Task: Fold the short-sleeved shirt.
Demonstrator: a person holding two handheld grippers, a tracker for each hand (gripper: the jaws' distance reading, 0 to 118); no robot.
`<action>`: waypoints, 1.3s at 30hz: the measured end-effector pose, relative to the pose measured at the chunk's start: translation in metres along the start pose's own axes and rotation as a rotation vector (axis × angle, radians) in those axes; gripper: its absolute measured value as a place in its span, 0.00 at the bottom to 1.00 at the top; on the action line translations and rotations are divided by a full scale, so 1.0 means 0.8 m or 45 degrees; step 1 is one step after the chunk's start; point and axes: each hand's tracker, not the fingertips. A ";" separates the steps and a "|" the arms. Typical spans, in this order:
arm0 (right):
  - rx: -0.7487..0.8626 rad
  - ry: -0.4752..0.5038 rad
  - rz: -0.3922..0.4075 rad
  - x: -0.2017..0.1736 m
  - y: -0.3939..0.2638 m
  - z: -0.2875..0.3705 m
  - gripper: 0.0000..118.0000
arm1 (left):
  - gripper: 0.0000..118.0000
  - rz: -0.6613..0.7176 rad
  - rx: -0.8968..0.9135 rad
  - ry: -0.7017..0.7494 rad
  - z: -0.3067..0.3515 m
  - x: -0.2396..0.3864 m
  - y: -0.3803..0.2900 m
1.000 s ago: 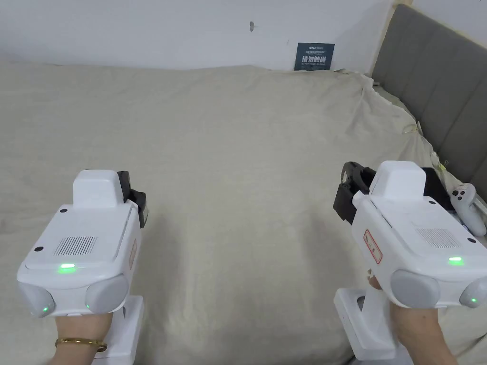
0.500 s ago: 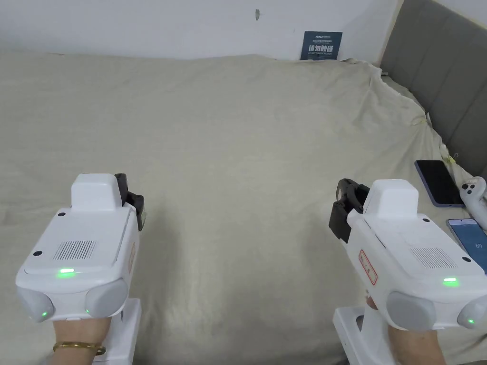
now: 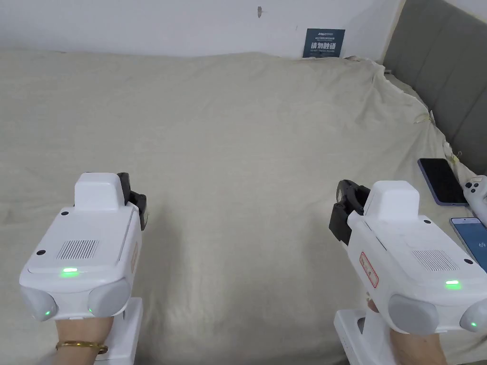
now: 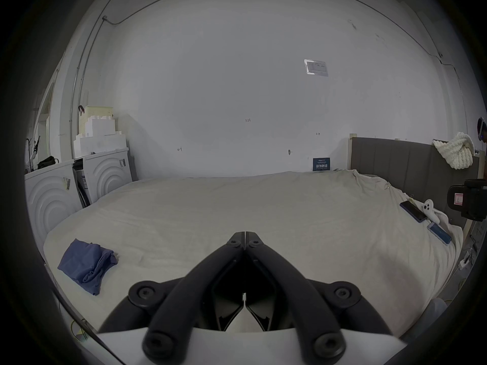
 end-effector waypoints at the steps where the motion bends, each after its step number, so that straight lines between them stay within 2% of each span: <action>1: -0.001 0.001 0.001 0.000 0.000 0.000 0.00 | 0.00 0.000 0.001 0.002 0.000 0.000 0.000; 39: 0.023 0.004 0.007 -0.002 0.008 0.005 0.00 | 0.00 0.001 0.021 -0.010 0.006 0.005 0.008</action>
